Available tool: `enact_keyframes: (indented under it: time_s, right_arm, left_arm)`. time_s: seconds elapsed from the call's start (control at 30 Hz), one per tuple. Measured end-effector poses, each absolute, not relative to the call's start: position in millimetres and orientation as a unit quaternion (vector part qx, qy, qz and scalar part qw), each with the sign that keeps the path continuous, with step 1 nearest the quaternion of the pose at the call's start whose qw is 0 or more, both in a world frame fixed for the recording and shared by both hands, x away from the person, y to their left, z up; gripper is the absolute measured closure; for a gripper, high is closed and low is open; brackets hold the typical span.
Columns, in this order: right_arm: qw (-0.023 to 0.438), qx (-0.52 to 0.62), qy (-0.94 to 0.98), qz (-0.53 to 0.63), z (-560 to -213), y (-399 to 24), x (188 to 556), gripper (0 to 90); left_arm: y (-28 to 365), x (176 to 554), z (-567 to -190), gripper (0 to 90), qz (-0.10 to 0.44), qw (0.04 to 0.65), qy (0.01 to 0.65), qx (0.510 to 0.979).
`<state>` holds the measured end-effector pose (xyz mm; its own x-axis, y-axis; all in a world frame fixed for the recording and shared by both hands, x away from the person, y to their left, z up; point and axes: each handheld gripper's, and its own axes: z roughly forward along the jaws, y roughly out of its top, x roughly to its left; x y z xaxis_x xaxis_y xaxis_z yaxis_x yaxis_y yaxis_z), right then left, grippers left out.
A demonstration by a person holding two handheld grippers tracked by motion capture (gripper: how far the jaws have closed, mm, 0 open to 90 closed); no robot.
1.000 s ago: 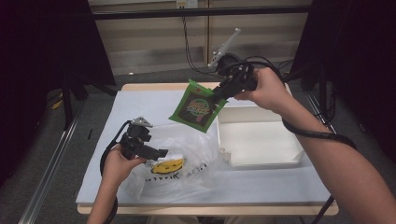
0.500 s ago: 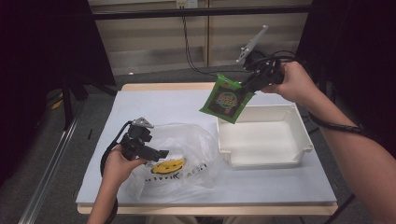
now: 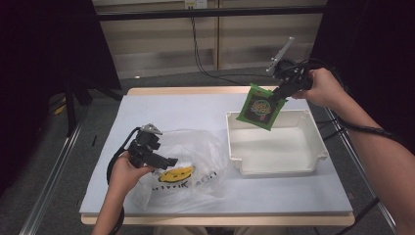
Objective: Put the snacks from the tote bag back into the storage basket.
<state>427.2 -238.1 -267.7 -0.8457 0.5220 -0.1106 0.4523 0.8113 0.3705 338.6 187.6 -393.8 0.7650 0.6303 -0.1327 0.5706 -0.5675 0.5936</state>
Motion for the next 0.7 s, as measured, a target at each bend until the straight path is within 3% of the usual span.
enact_keyframes:
  time_s: [0.37,0.7]
  right_arm:
    - [0.085,0.227,0.964,0.109,-316.8,-225.0,448.8,77.6]
    - [0.086,0.178,0.975,0.099,-340.0,-209.0,460.2,77.5]
  left_arm:
    - [187.4,337.6,-395.1,8.3,0.043,0.311,0.333,0.889]
    - [186.6,338.5,-398.1,8.4,0.043,0.310,0.339,0.887]
